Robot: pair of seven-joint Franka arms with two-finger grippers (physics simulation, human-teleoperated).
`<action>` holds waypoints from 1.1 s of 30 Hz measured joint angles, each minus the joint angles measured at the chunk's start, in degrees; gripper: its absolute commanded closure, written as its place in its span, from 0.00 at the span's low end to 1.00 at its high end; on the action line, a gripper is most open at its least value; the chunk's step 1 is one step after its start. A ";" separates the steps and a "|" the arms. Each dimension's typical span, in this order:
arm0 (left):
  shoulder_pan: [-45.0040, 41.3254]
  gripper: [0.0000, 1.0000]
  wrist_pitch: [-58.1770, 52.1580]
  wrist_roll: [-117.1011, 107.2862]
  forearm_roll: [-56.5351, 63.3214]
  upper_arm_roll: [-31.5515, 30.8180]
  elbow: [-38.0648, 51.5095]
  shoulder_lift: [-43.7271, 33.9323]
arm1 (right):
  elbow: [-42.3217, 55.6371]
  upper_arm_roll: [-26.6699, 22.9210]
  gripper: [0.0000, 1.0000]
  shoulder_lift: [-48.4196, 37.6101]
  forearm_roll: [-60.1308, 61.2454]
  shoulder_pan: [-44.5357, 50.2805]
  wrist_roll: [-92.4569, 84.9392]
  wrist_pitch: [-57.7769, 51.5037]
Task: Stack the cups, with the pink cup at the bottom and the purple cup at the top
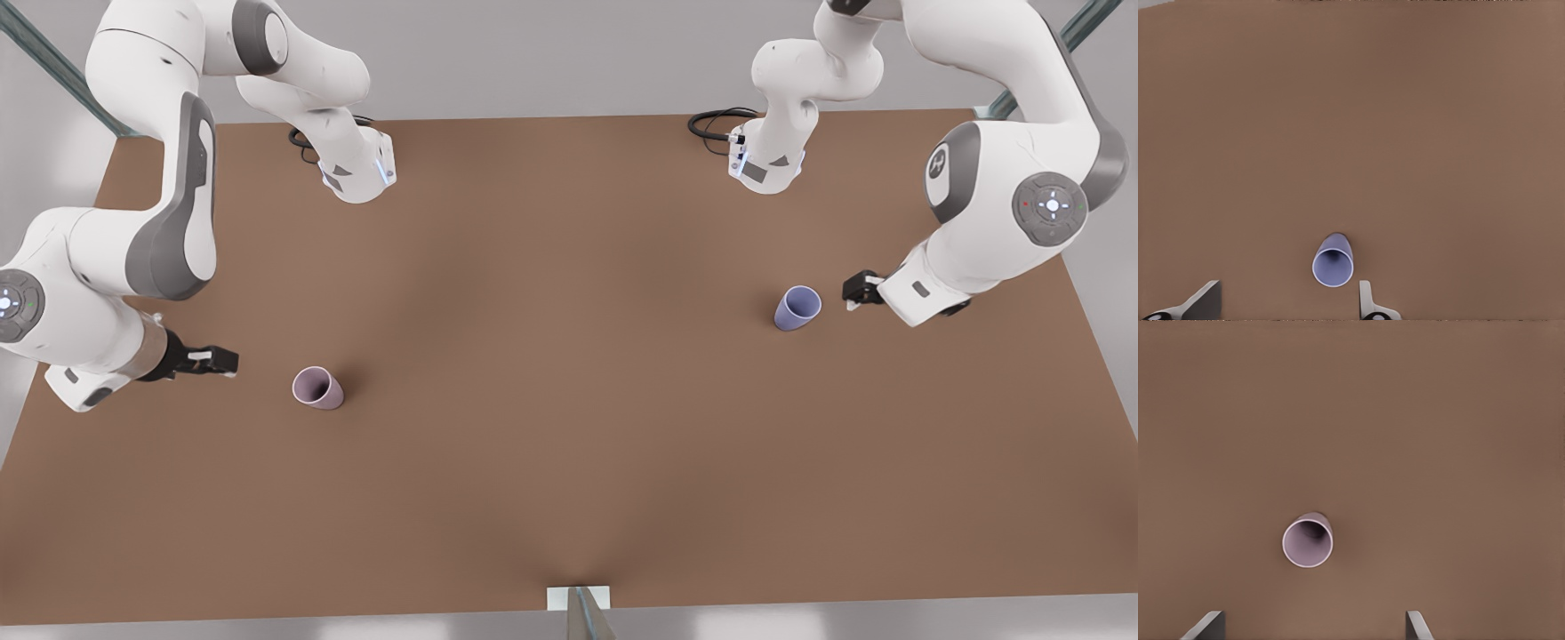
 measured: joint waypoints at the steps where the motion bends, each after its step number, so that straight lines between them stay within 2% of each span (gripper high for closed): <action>1: -0.07 0.00 0.29 0.34 0.04 0.02 -0.04 0.02 | -0.07 -0.02 0.00 0.04 -0.11 0.04 -0.10 0.34; 3: -0.07 0.00 0.75 0.95 0.08 0.03 -0.13 0.03 | -2.17 0.02 0.00 -0.01 -0.07 0.09 -0.22 1.40; 5: -0.03 0.00 1.05 1.50 0.11 0.04 -0.72 0.03 | -8.29 0.04 0.00 -0.14 0.06 0.10 -0.32 4.10; 12: -0.62 0.00 -2.41 3.05 -0.28 1.86 -4.10 -0.31 | -24.53 0.07 0.00 -0.45 1.66 0.02 -0.58 19.18; 21: -1.57 0.00 -5.26 4.31 -0.63 1.71 -3.64 0.86 | -30.03 0.21 0.00 0.27 4.41 1.16 -0.77 30.76; 33: -1.60 0.00 -6.20 5.15 -1.20 1.79 -3.64 0.83 | -37.16 -0.21 0.00 -0.71 4.63 -0.62 -1.37 34.22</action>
